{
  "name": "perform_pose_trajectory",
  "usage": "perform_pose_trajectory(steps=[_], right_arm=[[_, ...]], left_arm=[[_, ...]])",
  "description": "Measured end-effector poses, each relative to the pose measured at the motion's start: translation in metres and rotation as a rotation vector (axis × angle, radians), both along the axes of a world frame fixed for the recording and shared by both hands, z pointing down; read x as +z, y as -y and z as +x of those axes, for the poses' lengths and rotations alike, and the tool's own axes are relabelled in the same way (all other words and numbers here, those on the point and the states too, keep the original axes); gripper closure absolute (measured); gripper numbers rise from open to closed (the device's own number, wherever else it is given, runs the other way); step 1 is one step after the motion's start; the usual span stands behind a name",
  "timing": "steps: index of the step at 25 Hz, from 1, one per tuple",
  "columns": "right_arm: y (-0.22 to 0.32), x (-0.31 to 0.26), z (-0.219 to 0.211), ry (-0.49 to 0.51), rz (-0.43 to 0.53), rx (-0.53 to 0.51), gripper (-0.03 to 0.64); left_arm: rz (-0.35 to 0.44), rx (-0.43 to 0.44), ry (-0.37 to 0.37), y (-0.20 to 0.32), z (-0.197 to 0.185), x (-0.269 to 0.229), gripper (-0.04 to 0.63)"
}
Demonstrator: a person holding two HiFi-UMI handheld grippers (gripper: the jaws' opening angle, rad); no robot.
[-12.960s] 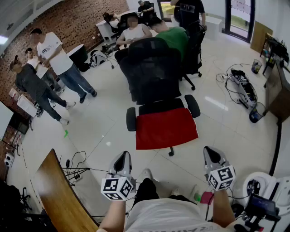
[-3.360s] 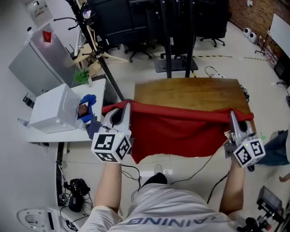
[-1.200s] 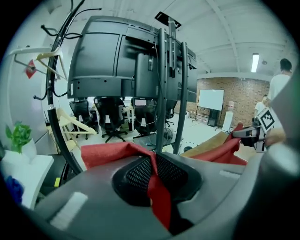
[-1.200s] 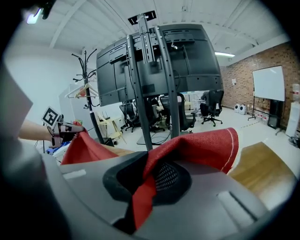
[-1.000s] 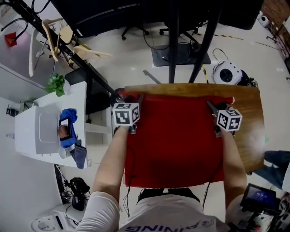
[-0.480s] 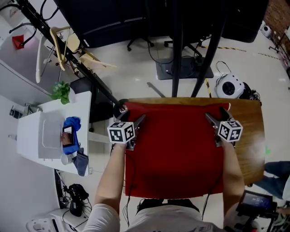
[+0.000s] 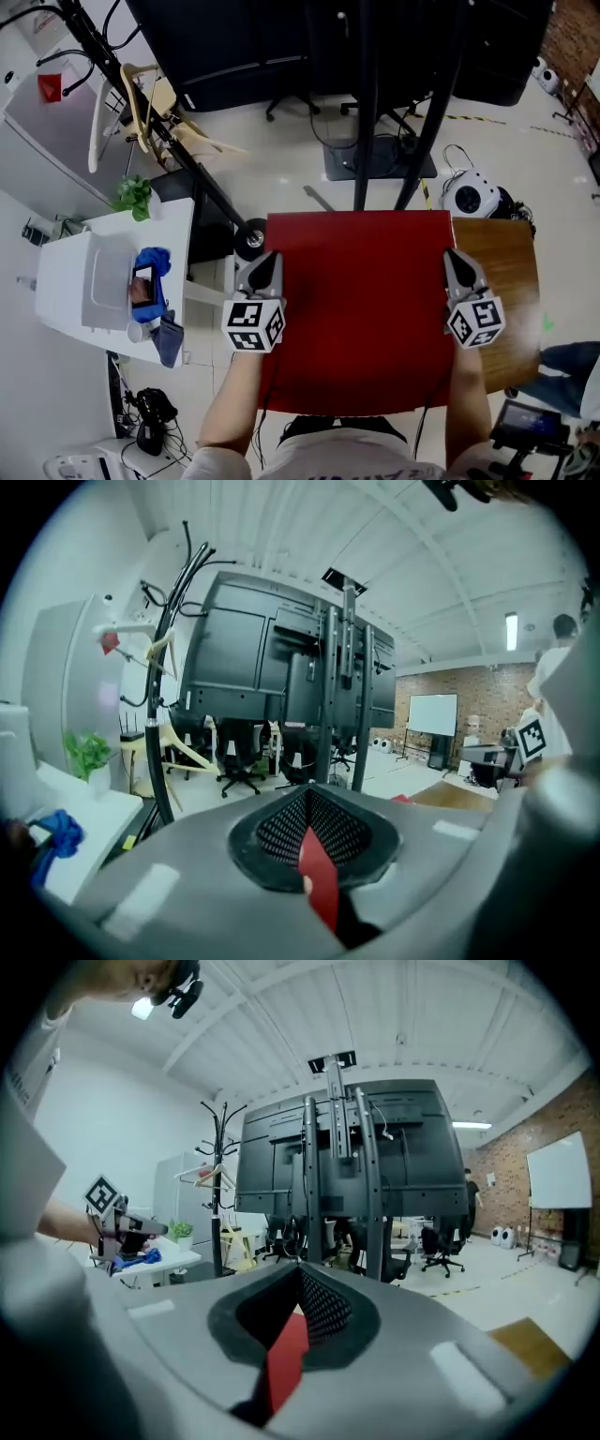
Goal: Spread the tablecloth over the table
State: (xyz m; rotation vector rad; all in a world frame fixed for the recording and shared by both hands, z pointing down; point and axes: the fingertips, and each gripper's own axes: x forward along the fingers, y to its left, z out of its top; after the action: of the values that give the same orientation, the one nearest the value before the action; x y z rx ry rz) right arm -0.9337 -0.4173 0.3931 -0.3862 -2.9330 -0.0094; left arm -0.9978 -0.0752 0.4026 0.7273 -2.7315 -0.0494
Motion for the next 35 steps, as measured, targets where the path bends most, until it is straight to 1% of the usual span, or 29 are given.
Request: perform_pose_trajectory(steps=[2,5,10,13,16,18,23,26,32,35], right_arm=[[-0.009,-0.023,0.018,0.016,0.014,0.004,0.611],[-0.019,-0.055,0.043,0.042,0.003,0.012,0.611],[-0.044,-0.085,0.079,0.047,0.021,0.004,0.611],[-0.059,-0.104,0.099,0.071,0.039,-0.008,0.611],[-0.071,-0.118,0.119,0.084,0.038,-0.016,0.611],[-0.074,-0.126,0.127,0.093,0.034,-0.019,0.611],[-0.083,-0.148,0.143,0.131,0.029,-0.023,0.611],[-0.088,-0.158,0.151,0.148,0.035,-0.029,0.611],[-0.089,-0.154,0.156,0.137,0.039,-0.025,0.611],[-0.09,-0.153,0.154,0.138,0.063,-0.023,0.612]], left_arm=[[-0.006,0.001,0.044,-0.001,0.022,-0.03,0.588],[0.017,0.0,0.092,-0.003,0.051,-0.068,0.589],[0.067,-0.017,0.107,-0.017,0.092,-0.103,0.589],[0.099,-0.023,0.12,-0.029,0.112,-0.126,0.589],[0.135,-0.012,0.108,-0.039,0.134,-0.141,0.589],[0.142,-0.002,0.113,-0.041,0.145,-0.149,0.589],[0.155,0.025,0.148,-0.039,0.16,-0.164,0.589],[0.148,0.037,0.163,-0.035,0.164,-0.169,0.589],[0.148,0.034,0.157,-0.034,0.163,-0.166,0.589],[0.154,0.029,0.154,-0.037,0.162,-0.165,0.589]])
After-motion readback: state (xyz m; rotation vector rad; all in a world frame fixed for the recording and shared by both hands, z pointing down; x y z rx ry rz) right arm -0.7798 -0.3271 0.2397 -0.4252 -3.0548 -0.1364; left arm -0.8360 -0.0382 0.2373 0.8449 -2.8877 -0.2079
